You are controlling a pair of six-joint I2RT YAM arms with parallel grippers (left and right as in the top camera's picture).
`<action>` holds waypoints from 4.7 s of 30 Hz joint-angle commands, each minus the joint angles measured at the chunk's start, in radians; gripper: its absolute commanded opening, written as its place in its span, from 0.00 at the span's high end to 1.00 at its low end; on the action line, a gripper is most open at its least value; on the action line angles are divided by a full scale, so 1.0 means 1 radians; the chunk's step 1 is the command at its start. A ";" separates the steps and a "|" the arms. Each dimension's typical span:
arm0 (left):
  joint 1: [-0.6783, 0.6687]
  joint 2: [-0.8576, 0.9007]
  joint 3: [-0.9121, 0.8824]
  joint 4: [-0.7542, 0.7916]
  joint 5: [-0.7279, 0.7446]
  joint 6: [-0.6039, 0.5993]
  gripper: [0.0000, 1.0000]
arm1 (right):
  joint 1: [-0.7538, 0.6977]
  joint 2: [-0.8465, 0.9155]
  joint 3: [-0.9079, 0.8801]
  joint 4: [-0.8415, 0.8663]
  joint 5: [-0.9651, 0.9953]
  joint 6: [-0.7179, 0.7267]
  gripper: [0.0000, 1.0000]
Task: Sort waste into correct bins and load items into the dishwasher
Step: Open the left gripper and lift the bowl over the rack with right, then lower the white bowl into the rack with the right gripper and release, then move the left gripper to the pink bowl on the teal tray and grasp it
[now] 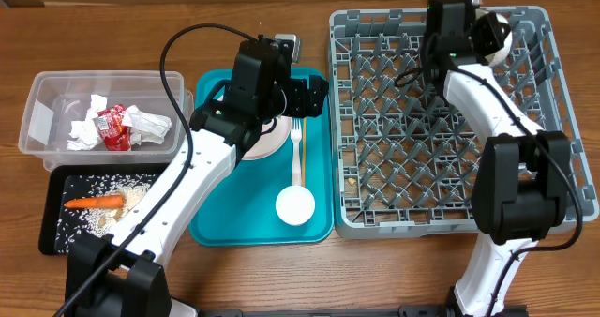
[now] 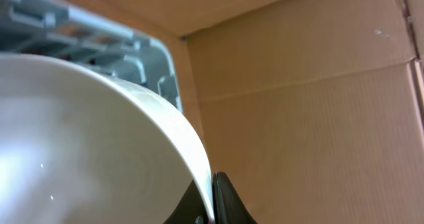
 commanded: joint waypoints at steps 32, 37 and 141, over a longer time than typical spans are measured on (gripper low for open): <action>-0.001 0.002 0.008 -0.007 -0.054 0.027 0.11 | 0.121 0.000 -0.010 -0.349 -0.010 0.357 0.46; -0.001 0.002 0.008 -0.008 -0.054 0.027 0.12 | 0.161 -0.006 -0.010 -0.356 -0.009 0.357 0.35; 0.222 0.169 0.133 -0.428 -0.333 -0.026 0.96 | 0.159 -0.504 -0.010 -0.734 -0.696 0.801 0.00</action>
